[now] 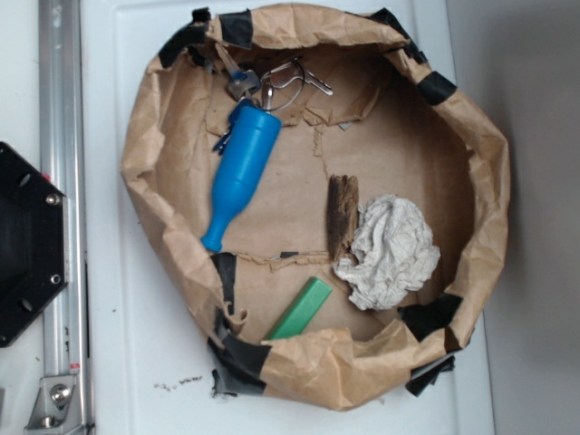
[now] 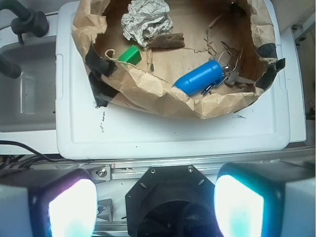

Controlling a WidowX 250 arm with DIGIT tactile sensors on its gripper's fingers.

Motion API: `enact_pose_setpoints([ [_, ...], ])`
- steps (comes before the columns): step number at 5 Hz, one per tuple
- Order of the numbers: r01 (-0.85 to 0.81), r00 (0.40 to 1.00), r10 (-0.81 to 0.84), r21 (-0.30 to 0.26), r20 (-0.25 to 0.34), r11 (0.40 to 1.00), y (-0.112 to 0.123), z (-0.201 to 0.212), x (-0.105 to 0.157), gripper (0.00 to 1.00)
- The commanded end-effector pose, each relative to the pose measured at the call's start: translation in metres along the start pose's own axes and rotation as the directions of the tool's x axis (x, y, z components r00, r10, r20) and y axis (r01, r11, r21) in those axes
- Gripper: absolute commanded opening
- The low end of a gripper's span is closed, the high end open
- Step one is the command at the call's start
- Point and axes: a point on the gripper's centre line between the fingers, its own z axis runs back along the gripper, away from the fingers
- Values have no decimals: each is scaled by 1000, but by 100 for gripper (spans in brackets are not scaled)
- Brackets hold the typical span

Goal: Grab the wood chip.

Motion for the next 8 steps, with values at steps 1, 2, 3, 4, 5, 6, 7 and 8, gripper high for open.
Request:
enact_pose_setpoints([
  [1,0,1000,0,0,0,1000,0,0,0,100],
  [2,-169,985,166,100,38,981,17,-50,46,100],
  [3,-252,965,245,73,94,965,25,-74,74,100],
  [4,-395,916,389,60,94,917,36,-98,101,100],
  [5,-506,862,505,5,29,863,47,-123,123,100],
  [6,-591,807,590,43,24,806,55,-165,157,100],
  [7,-589,808,588,94,44,803,48,-192,164,100],
  [8,-594,803,596,121,28,795,45,-224,173,100],
])
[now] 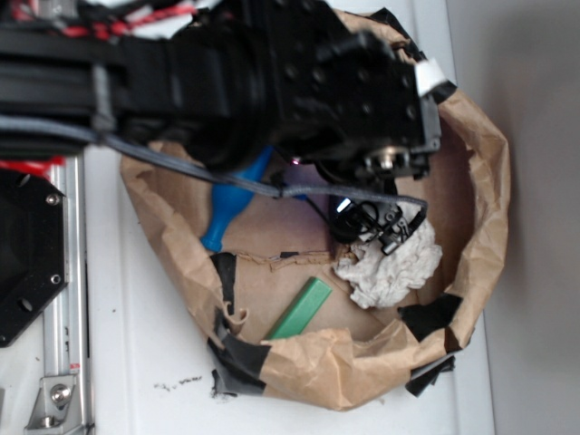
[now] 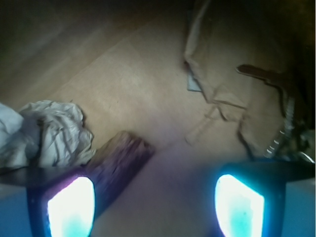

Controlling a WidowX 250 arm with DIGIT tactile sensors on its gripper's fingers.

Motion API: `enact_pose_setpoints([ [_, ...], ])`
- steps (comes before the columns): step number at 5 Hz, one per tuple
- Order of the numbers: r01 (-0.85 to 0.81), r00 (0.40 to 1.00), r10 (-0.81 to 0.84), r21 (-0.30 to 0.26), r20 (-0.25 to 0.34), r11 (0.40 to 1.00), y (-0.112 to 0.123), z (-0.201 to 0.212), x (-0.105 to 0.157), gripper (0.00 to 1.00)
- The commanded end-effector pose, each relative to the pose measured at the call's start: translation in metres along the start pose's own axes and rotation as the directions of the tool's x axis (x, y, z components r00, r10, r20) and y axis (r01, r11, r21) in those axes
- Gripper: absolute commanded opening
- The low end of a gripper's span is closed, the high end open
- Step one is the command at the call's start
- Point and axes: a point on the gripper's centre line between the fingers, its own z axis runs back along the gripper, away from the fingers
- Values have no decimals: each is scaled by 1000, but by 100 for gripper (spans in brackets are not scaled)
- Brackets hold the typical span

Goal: Grab the wood chip.

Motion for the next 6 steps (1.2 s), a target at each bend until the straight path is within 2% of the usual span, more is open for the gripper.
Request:
enact_pose_setpoints([
  [1,39,999,-39,-15,5,999,-26,-33,6,100],
  [2,99,995,-100,-26,-26,995,-32,-42,-8,100],
  [3,69,997,-71,-70,-23,995,-19,-43,-16,0],
  [4,69,998,-68,-64,15,996,-2,-42,-22,0],
  [5,86,996,-83,-79,39,993,2,-35,-22,0],
  [6,233,970,-225,-92,90,968,1,-11,-14,0],
])
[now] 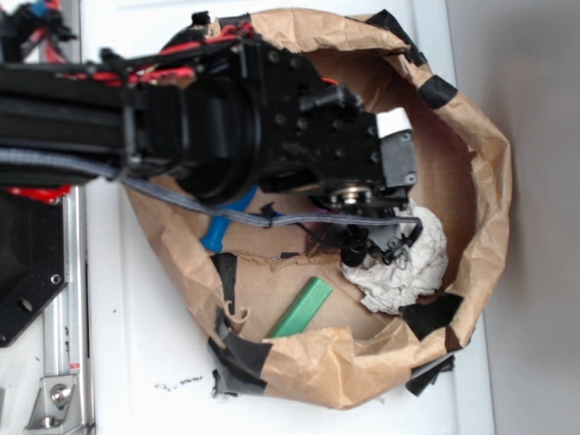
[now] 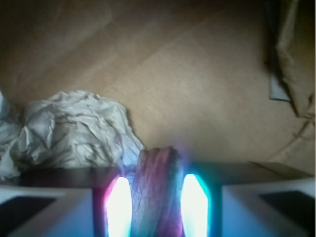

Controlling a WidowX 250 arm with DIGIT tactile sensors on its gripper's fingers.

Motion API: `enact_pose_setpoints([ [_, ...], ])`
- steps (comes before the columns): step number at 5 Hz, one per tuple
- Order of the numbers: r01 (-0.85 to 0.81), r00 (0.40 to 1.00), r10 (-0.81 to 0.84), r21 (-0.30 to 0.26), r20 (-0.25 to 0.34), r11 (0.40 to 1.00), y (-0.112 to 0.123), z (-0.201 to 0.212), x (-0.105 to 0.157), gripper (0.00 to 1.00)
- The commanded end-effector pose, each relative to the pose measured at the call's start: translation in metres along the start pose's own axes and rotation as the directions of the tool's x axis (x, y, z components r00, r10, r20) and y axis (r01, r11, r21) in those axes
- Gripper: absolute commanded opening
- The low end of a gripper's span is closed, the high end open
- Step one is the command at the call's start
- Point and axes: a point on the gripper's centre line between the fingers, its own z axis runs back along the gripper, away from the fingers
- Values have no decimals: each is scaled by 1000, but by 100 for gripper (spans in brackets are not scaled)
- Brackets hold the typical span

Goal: Grab the wood chip.

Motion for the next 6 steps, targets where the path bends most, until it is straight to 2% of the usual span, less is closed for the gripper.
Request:
enact_pose_setpoints([
  [1,313,939,-321,76,123,947,12,71,13,0],
  [2,406,894,-418,103,160,908,9,114,16,0],
  [3,481,860,-492,104,139,870,0,130,18,0],
  [4,624,774,-628,73,79,778,-12,129,18,0],
  [5,732,676,-734,56,69,679,-17,131,13,0],
  [6,739,668,-741,53,65,672,-11,141,-1,0],
])
